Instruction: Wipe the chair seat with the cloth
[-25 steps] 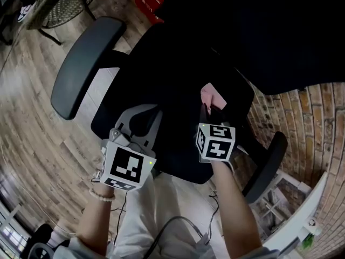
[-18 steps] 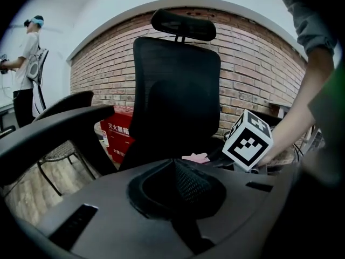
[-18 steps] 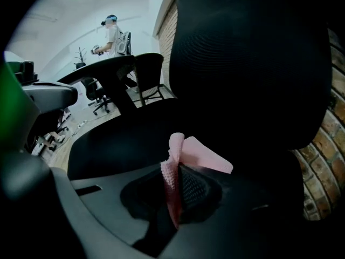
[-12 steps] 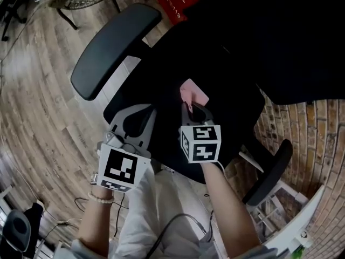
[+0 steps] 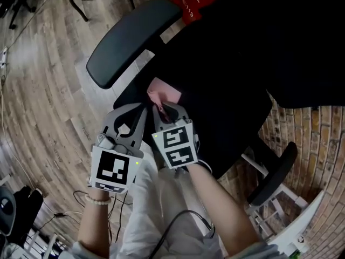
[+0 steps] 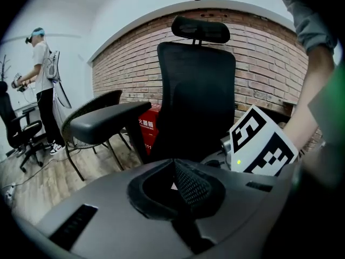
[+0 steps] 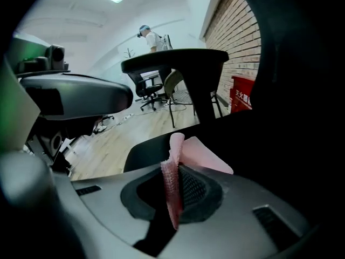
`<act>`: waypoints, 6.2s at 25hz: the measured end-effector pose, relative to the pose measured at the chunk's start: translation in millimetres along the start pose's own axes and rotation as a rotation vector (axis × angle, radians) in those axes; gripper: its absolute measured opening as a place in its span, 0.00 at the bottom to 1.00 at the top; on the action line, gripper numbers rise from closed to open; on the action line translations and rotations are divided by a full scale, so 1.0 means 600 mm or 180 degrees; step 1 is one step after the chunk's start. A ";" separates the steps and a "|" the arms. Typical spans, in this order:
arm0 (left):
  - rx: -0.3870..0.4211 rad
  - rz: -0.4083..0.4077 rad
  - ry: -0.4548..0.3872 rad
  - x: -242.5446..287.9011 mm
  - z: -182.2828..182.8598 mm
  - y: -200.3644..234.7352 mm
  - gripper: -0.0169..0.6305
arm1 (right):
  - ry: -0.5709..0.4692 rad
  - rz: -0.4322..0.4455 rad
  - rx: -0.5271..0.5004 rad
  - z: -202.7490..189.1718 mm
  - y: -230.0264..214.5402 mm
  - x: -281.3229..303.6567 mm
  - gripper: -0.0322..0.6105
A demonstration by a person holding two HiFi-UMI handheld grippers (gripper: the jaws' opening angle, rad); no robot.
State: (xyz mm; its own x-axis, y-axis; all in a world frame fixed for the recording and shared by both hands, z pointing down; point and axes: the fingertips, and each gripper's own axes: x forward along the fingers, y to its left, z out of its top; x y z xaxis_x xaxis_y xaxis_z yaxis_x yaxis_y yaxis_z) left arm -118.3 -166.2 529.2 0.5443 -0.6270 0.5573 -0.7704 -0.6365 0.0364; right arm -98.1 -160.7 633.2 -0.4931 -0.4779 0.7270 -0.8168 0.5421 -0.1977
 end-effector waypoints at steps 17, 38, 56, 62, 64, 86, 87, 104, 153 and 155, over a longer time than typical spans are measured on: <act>0.0043 -0.0120 0.0074 0.015 -0.004 -0.025 0.05 | 0.0203 -0.0271 -0.0152 -0.046 -0.024 -0.030 0.13; 0.0504 -0.0965 0.0036 0.132 0.073 -0.223 0.05 | 0.0384 -0.1769 0.1267 -0.248 -0.267 -0.279 0.14; 0.0367 -0.0846 -0.0014 0.111 0.070 -0.199 0.05 | 0.0409 -0.1626 0.1573 -0.284 -0.198 -0.282 0.13; 0.0269 -0.0575 0.0030 0.072 0.042 -0.142 0.05 | 0.0388 -0.1228 0.1323 -0.248 -0.123 -0.225 0.14; 0.0241 -0.0504 0.0037 0.058 0.032 -0.123 0.05 | 0.0380 -0.1072 0.1202 -0.232 -0.090 -0.199 0.13; 0.0112 -0.0129 0.0069 -0.037 0.011 -0.044 0.05 | 0.0316 -0.0339 0.0838 -0.150 0.089 -0.090 0.13; 0.0112 -0.0159 0.0061 -0.034 0.012 -0.053 0.05 | 0.0328 -0.0359 0.0856 -0.159 0.085 -0.096 0.13; 0.0296 -0.0616 -0.0010 0.011 0.054 -0.243 0.05 | 0.0634 -0.0897 0.1117 -0.373 -0.018 -0.325 0.13; 0.0424 -0.0321 -0.0994 -0.540 0.609 -0.263 0.05 | -0.1795 -0.1208 0.0067 0.325 0.065 -0.970 0.13; 0.0422 -0.0294 -0.1057 -0.553 0.622 -0.268 0.05 | -0.1853 -0.1148 -0.0009 0.340 0.080 -0.981 0.13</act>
State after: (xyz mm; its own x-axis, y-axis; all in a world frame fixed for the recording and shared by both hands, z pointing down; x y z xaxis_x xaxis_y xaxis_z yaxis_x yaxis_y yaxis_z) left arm -51.1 -23.1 28.9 0.7044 -0.6619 0.2564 -0.6751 -0.7363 -0.0459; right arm 91.8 5.5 61.9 -0.2716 -0.9223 0.2749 -0.9598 0.2805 -0.0072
